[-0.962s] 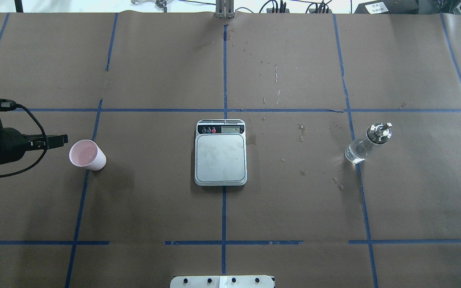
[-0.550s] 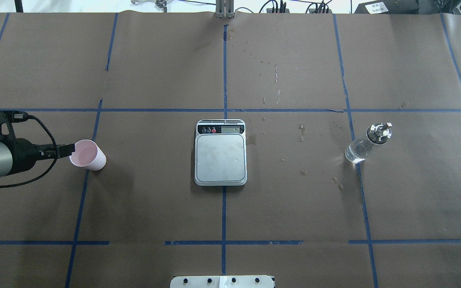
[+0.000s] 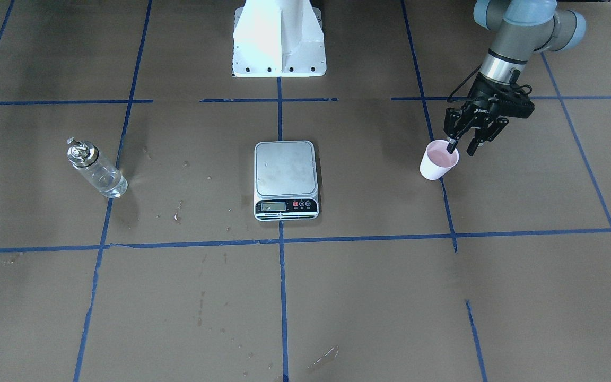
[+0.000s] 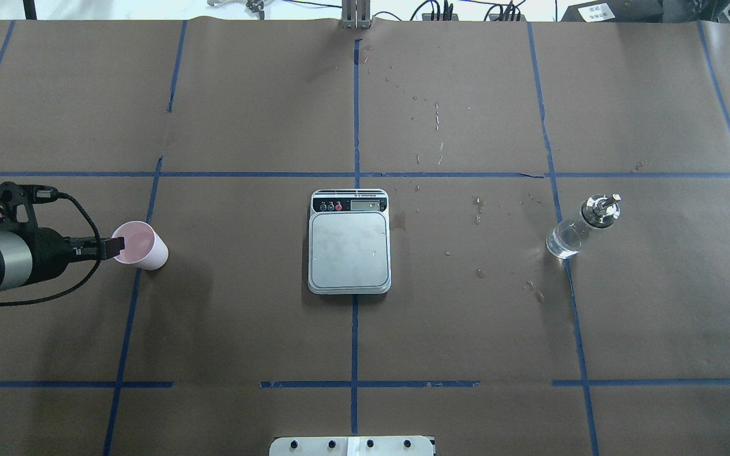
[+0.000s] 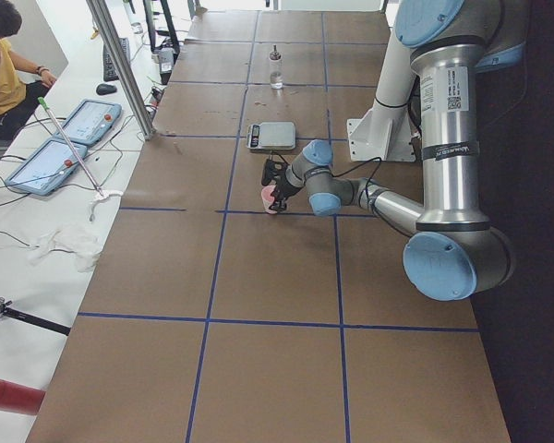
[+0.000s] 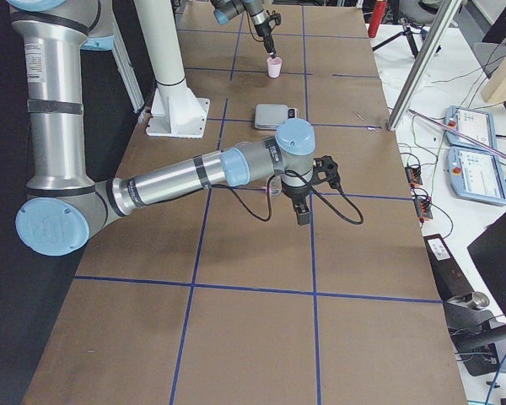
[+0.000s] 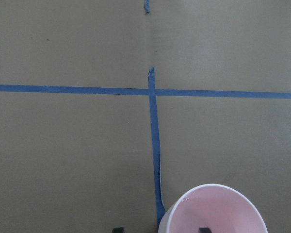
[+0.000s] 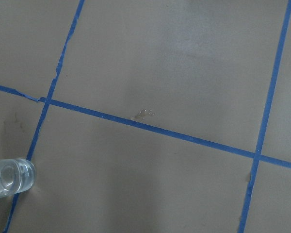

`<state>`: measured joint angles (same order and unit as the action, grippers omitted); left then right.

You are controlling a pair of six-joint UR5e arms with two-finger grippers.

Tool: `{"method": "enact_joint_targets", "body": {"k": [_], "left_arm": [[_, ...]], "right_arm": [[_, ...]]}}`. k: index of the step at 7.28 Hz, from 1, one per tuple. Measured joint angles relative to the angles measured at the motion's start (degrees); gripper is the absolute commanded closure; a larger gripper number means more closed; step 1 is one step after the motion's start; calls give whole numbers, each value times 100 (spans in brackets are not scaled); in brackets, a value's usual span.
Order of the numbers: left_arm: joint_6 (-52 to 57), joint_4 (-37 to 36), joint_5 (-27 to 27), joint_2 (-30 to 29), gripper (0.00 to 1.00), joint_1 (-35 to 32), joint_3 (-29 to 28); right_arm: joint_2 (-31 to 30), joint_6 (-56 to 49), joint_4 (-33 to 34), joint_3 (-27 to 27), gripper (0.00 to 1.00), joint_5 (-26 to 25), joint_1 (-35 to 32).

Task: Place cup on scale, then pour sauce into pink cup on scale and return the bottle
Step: 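Lift the pink cup with the left gripper and carry it over the scale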

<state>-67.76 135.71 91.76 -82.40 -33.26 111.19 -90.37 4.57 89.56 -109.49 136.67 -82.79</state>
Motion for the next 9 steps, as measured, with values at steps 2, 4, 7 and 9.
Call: {"method": "enact_joint_targets", "body": {"k": [2, 4, 7, 9], "left_arm": [[2, -1, -3, -3, 100, 26, -13], [9, -3, -3, -25, 100, 30, -13], [54, -95, 21, -131, 100, 26, 140], [47, -1209, 29, -705, 100, 22, 510]], "right_arm": [[1, 0, 0, -2, 0, 0, 0], [2, 0, 0, -2, 0, 0, 0], [-2, 7, 0, -2, 0, 0, 0], [-2, 8, 0, -2, 0, 0, 0]]}}
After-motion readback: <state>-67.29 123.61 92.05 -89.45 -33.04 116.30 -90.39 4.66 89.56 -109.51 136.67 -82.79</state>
